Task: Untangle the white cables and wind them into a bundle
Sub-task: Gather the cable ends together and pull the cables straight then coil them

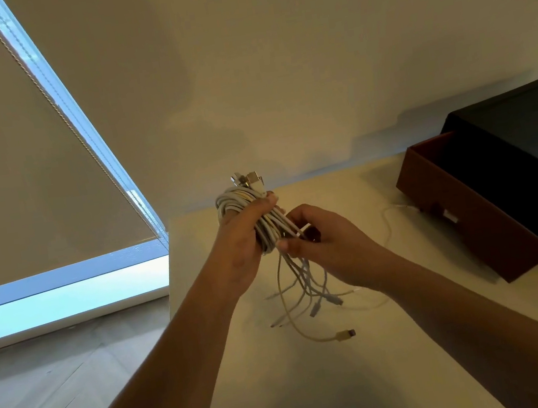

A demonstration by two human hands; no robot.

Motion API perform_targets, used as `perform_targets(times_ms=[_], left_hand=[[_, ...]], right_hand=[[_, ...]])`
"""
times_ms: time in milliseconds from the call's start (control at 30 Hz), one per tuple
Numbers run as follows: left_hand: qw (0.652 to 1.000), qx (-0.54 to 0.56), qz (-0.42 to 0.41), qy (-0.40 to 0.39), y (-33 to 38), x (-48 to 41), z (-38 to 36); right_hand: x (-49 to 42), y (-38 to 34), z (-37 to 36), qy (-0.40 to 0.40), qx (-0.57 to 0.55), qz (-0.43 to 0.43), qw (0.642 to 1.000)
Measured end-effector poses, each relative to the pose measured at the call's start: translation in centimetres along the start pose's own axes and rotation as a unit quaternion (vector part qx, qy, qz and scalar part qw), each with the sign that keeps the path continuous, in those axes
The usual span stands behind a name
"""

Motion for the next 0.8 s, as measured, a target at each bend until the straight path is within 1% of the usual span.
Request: perform_targets(times_ms=[100, 200, 267, 333, 433, 533, 667, 733, 800], left_hand=[[1.0, 0.0, -0.002, -0.002, -0.1, 0.2, 0.0], [1.0, 0.011, -0.005, 0.014, -0.2, 0.2, 0.0], [1.0, 0.017, -0.003, 0.019, -0.4, 0.1, 0.1], [1.0, 0.016, 0.003, 0.011, -0.7, 0.1, -0.1], [1.0, 0.007, 0.008, -0.005, -0.7, 0.1, -0.3], [1.0, 0.008, 0.005, -0.007, -0.6, 0.1, -0.3], [1.0, -0.02, -0.008, -0.008, -0.4, 0.1, 0.0], [0.999, -0.043, -0.014, -0.011, -0.3, 0.1, 0.2], [0.998, -0.057, -0.015, 0.0, -0.4, 0.0, 0.5]], right_hand=[[-0.2, 0.3, -0.3, -0.011, -0.003, -0.016, 1.0], [-0.3, 1.5, -0.9, -0.062, -0.039, -0.064, 0.995], [-0.1, 2.1, -1.6, -0.118, -0.071, -0.107, 0.985], [0.2, 2.5, -2.1, -0.17, -0.133, -0.14, 0.966], [0.6, 2.7, -2.5, -0.205, -0.202, -0.157, 0.945], [0.6, 3.0, -2.4, -0.185, -0.227, -0.156, 0.943], [0.3, 3.1, -1.9, -0.13, -0.227, -0.125, 0.957], [0.3, 3.0, -1.4, -0.098, -0.196, -0.094, 0.971], [0.3, 2.8, -0.8, -0.057, -0.108, -0.059, 0.991]])
Point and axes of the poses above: each hand's wrist, its own x-axis away from the middle knuckle, its own z-axis out of the back of the hand, y = z × x, the point moved 8 cm from there along -x, towards the middle knuckle, and after that the axes turned 13 degrees about -z, right-handed, at the moved point
